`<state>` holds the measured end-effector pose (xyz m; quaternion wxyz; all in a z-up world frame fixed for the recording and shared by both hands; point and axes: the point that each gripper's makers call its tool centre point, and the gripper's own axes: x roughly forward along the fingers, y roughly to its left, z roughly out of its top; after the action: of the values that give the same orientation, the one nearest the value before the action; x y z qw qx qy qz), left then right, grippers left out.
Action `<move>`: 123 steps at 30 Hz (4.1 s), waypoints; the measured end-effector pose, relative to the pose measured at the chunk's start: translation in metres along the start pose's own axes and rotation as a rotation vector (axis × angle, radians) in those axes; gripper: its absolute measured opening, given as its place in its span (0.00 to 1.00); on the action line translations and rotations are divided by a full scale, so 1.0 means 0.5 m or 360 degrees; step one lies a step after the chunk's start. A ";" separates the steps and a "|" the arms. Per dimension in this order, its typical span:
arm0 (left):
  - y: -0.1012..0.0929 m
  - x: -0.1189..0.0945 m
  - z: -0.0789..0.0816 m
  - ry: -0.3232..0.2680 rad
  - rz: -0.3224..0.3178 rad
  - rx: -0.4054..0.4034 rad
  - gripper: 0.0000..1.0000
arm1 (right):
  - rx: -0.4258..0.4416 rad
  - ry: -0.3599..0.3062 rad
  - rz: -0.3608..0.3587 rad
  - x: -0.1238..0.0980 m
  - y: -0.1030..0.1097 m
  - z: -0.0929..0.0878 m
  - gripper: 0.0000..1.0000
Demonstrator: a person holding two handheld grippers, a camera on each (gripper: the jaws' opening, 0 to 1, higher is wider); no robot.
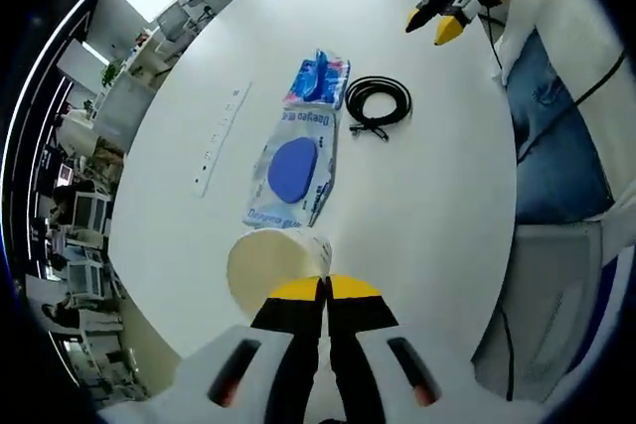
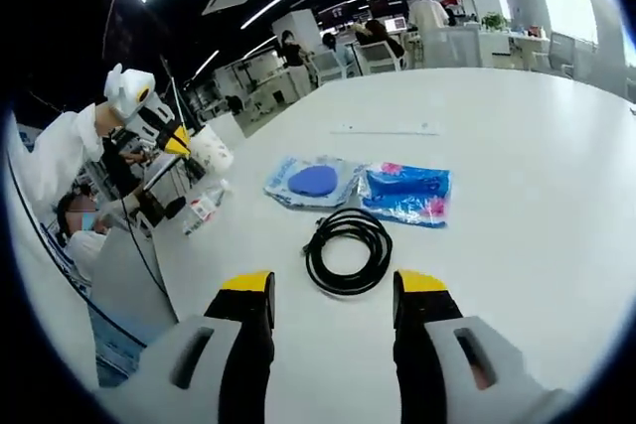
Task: Arrange the tabletop items into an orderly group along one side of the table until the central work area is clear of visible clutter.
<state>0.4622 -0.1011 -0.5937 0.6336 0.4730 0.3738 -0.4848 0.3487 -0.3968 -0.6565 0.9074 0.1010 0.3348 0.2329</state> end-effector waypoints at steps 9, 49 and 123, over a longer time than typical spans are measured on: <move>0.074 0.004 -0.015 0.0105 -0.0055 0.0027 0.00 | 0.0009 0.0013 -0.0010 0.003 0.000 -0.003 0.46; 0.149 0.231 -0.057 0.0329 -0.0225 0.0003 0.00 | 0.0046 0.0149 0.0006 0.025 0.003 -0.043 0.48; 0.155 0.213 -0.006 0.0010 0.0025 -0.0303 0.66 | 0.0137 0.0163 0.0026 0.027 -0.001 -0.061 0.49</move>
<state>0.5641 -0.1197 -0.6754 0.6784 0.4151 0.4163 -0.4406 0.3378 -0.3895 -0.6875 0.8820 0.1304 0.3897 0.2305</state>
